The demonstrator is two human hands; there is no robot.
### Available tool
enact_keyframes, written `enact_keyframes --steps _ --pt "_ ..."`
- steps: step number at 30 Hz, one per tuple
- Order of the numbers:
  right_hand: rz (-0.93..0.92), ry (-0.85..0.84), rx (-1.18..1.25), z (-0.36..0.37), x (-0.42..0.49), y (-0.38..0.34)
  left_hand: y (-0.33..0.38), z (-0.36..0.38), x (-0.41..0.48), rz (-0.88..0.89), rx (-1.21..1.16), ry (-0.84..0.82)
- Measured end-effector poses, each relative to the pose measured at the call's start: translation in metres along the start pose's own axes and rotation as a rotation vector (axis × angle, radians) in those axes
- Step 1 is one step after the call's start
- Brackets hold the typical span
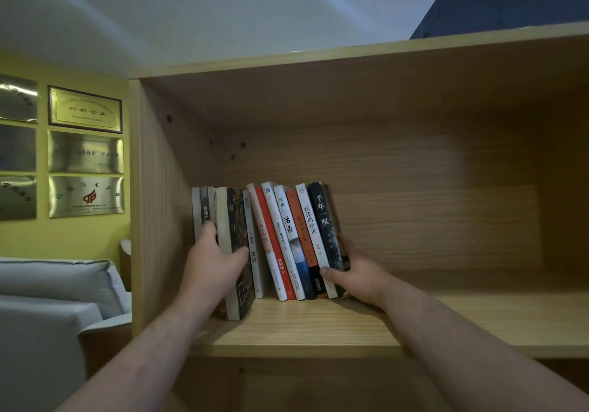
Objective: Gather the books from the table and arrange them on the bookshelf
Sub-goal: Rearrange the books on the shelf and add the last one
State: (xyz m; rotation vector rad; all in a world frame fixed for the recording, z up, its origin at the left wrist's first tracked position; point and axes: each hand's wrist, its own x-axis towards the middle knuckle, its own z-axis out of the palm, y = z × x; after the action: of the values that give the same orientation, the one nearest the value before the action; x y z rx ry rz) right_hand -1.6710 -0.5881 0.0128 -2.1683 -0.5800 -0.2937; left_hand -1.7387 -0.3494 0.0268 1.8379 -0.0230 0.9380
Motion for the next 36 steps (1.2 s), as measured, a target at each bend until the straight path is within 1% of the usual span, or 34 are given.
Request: enact_keyframes --steps 2,4,7,10,12,15,17,19,21,23,24,25,27,29,31,33,36 --pt "0.001 0.017 0.006 0.001 0.002 0.002 -0.013 0.005 -0.008 -0.042 -0.014 -0.019" --pt "0.022 0.032 0.02 0.001 0.004 0.003 -0.016 0.005 -0.012 -0.047 -0.045 0.011" --pt "0.035 0.011 0.044 0.0 0.004 0.0 -0.014 -0.004 -0.019 -0.004 -0.08 0.059" --pt "0.033 -0.012 0.014 0.001 0.003 -0.001 -0.015 -0.014 -0.032 0.074 -0.108 0.116" --pt "0.034 -0.024 -0.006 0.002 0.003 0.0 -0.012 -0.019 -0.038 0.085 -0.173 0.141" --pt "0.011 -0.008 0.026 0.002 0.002 -0.002 -0.003 -0.021 -0.042 0.01 -0.377 0.131" --pt "-0.01 0.031 0.114 0.005 0.001 -0.004 0.006 -0.019 -0.044 -0.067 -0.55 0.092" --pt "-0.012 0.074 0.2 0.007 0.0 -0.003 0.016 -0.017 -0.047 -0.094 -0.641 0.042" --pt "0.017 0.173 0.346 0.003 0.0 -0.004 0.026 -0.014 -0.05 -0.085 -0.66 -0.038" --pt "0.011 0.363 0.497 -0.011 -0.003 -0.01 0.031 -0.009 -0.048 -0.095 -0.634 -0.144" --pt "-0.003 0.406 0.595 -0.018 -0.004 -0.013 0.033 -0.006 -0.048 -0.108 -0.607 -0.209" --pt "-0.005 0.384 0.707 -0.022 -0.007 -0.014 0.036 -0.002 -0.047 -0.126 -0.575 -0.275" --pt "0.07 0.201 0.893 -0.024 -0.016 -0.015 0.041 0.009 -0.047 -0.171 -0.547 -0.375" --pt "0.176 0.041 1.006 -0.022 -0.022 -0.012 0.048 0.022 -0.047 -0.198 -0.542 -0.42" --pt "0.213 0.038 1.127 -0.027 -0.021 -0.008 0.048 0.035 -0.045 -0.219 -0.543 -0.439" --pt "0.226 0.101 1.236 -0.033 -0.016 -0.004 0.041 0.044 -0.048 -0.266 -0.574 -0.478" --pt "0.255 0.2 1.389 -0.036 -0.012 0.001 0.029 0.053 -0.052 -0.34 -0.744 -0.519"
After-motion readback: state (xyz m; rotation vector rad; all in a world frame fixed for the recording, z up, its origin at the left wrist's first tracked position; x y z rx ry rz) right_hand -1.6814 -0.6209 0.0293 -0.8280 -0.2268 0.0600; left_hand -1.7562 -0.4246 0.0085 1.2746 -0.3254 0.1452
